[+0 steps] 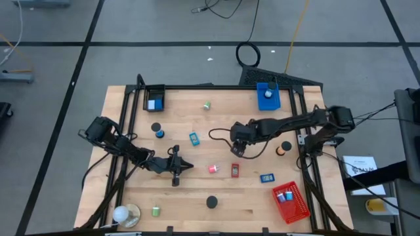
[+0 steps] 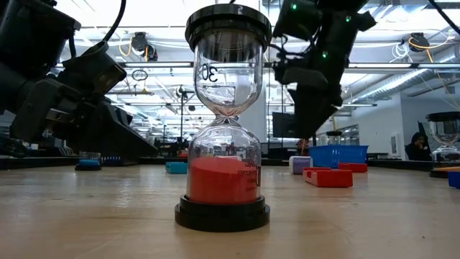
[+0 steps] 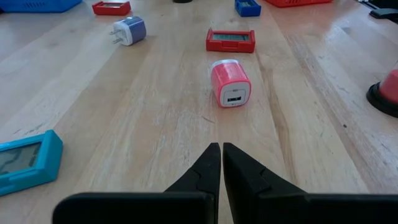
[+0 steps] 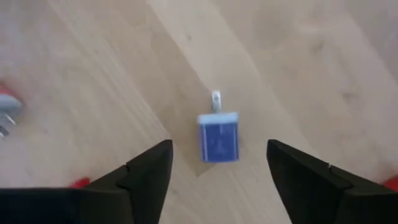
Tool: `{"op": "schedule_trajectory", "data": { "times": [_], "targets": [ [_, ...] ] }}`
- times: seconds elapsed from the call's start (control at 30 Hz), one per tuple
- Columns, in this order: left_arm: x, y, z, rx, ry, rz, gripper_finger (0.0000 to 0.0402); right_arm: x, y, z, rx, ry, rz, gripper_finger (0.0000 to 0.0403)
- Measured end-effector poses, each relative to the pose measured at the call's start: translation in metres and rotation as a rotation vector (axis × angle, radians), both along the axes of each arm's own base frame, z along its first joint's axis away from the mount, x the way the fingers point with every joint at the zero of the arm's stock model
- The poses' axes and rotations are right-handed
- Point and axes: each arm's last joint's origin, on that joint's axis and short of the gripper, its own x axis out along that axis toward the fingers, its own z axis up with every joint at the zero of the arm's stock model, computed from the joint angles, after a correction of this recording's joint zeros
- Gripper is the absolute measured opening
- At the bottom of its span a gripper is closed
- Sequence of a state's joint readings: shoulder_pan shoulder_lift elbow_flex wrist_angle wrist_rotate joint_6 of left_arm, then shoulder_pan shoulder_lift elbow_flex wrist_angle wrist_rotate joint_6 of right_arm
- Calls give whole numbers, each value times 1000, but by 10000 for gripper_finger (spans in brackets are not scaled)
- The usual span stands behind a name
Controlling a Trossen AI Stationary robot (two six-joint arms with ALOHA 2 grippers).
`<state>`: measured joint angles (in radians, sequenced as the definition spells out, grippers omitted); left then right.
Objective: Pick & Place Office items
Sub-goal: Put the right blue charger adapter into the red basket
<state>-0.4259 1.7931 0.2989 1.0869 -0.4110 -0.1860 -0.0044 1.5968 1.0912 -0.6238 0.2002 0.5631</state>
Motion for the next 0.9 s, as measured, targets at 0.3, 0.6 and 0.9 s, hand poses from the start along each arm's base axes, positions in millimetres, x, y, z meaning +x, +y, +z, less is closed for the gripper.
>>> {"op": "schedule_trajectory", "data": {
  "times": [0.3, 0.6, 0.9],
  "targets": [
    [0, 0, 0, -1, 0, 0, 26, 9, -3, -22, -23, 63, 40, 261],
    [-1, 0, -1, 3, 12, 1, 26, 21, -10, -55, -28, 122, 52, 231],
    [-1, 0, -2, -50, 22, 7, 26, 17, -6, -40, -17, 83, 26, 124]
  ]
}}
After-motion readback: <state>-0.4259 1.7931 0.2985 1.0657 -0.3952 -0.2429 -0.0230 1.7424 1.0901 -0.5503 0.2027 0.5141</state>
